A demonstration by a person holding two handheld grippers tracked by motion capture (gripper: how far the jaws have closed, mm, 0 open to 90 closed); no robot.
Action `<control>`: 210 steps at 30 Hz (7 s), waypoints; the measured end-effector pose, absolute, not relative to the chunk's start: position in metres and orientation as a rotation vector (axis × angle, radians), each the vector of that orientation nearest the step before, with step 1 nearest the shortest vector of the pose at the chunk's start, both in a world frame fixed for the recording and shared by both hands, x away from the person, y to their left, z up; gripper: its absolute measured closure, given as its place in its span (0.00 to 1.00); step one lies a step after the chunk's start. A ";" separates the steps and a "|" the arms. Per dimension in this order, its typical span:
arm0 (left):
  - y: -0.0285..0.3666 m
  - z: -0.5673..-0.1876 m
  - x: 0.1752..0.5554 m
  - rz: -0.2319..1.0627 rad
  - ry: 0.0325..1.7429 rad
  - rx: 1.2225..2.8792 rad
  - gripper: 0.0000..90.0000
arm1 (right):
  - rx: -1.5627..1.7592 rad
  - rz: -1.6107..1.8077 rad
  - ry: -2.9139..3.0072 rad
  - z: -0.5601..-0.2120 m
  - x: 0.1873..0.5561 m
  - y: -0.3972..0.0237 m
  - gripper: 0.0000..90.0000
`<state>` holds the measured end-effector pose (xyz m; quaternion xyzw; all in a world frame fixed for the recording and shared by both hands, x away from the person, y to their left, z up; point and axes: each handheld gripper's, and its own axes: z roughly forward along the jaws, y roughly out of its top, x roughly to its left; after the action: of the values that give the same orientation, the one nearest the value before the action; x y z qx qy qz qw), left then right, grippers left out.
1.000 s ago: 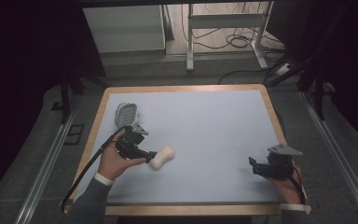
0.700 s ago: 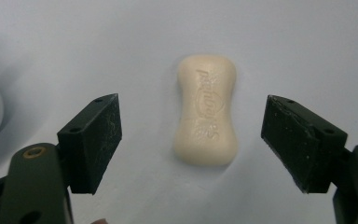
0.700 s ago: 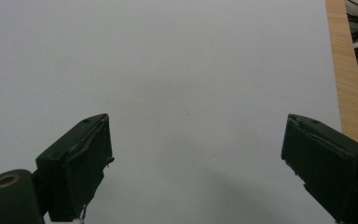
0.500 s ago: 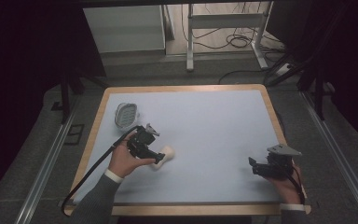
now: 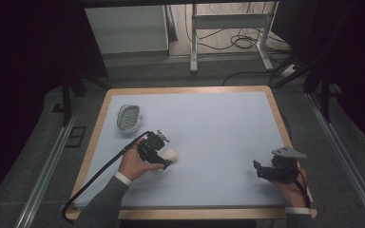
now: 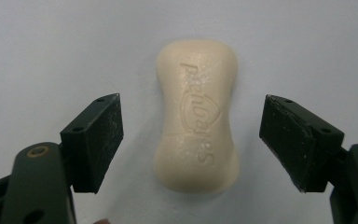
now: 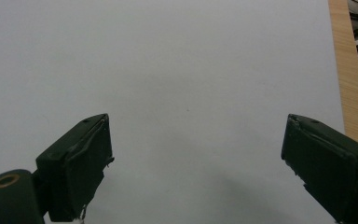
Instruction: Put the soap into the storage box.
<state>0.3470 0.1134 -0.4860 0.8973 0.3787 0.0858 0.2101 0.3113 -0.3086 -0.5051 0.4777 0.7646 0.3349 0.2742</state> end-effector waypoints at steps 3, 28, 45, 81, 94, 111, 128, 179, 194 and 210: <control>0.111 -0.489 0.349 0.227 1.057 2.498 0.26 | 1.288 0.900 2.054 -0.506 0.312 -0.309 0.09; 0.105 -0.507 0.353 0.207 1.054 2.565 0.55 | 1.287 0.898 2.012 -0.502 0.310 -0.309 0.09; 0.127 -0.478 0.357 0.239 1.073 2.462 0.55 | 1.297 0.894 2.007 -0.503 0.310 -0.310 0.09; 0.159 -0.448 0.375 0.318 1.135 2.385 0.55 | 1.302 0.881 2.014 -0.506 0.311 -0.311 0.09; 0.171 -0.442 0.386 0.326 1.176 2.365 0.55 | 1.305 0.879 2.013 -0.506 0.311 -0.312 0.09; 0.184 -0.436 0.408 0.351 1.237 2.349 0.55 | 1.318 0.872 2.010 -0.506 0.311 -0.313 0.09; 0.203 -0.431 0.426 0.354 1.312 2.296 0.55 | 1.313 0.869 2.014 -0.507 0.312 -0.312 0.09; 0.240 -0.443 0.473 0.336 1.552 2.202 0.55 | 1.318 0.850 2.021 -0.510 0.313 -0.312 0.09; 0.245 -0.464 0.485 0.331 1.653 2.190 0.55 | 1.315 0.835 2.024 -0.512 0.314 -0.312 0.09; 0.237 -0.468 0.478 0.334 1.588 2.196 0.39 | 1.311 0.830 2.027 -0.513 0.314 -0.311 0.09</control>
<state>0.4785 0.2374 -0.4676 0.7873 0.5694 0.1198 0.2041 0.3135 -0.3107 -0.5128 0.4916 0.7599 0.3110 0.2900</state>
